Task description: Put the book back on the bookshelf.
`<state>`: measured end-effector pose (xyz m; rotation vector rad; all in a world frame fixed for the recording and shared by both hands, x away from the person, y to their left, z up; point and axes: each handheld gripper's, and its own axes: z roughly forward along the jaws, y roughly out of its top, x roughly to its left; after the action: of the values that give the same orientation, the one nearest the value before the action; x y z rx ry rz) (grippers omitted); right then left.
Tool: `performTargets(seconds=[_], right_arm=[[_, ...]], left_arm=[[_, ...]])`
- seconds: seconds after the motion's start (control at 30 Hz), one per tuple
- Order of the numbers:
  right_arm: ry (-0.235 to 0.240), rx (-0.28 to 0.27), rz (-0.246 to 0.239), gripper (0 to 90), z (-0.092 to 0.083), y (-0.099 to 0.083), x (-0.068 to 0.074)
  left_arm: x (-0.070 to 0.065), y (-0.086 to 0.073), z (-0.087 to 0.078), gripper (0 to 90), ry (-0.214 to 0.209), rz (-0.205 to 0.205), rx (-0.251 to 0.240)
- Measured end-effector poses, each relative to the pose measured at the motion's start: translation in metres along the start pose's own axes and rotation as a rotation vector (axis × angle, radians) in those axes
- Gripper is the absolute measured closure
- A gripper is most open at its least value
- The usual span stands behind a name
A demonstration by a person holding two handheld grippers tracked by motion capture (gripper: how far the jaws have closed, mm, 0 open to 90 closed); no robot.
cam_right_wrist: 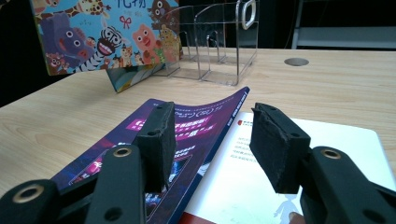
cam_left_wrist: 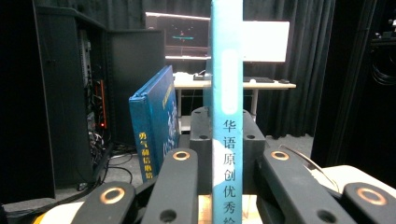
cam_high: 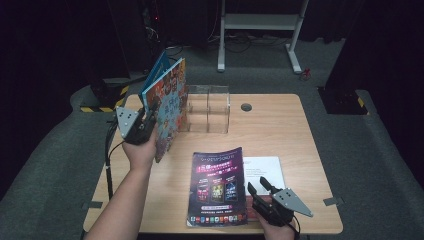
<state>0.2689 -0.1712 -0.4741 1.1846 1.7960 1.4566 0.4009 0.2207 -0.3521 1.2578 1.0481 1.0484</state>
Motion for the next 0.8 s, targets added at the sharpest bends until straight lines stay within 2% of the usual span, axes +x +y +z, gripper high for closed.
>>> performTargets(seconds=[0.53, 0.8], right_arm=[[0.006, -0.004, 0.007, 50.6, -0.001, 0.0, -0.001], [0.006, -0.008, 0.005, 51.0, -0.003, 0.0, -0.002]], left_arm=[[-0.006, -0.009, 0.023, 81.2, 0.034, -0.008, -0.009], [-0.01, -0.015, 0.027, 81.2, 0.052, 0.002, -0.03]])
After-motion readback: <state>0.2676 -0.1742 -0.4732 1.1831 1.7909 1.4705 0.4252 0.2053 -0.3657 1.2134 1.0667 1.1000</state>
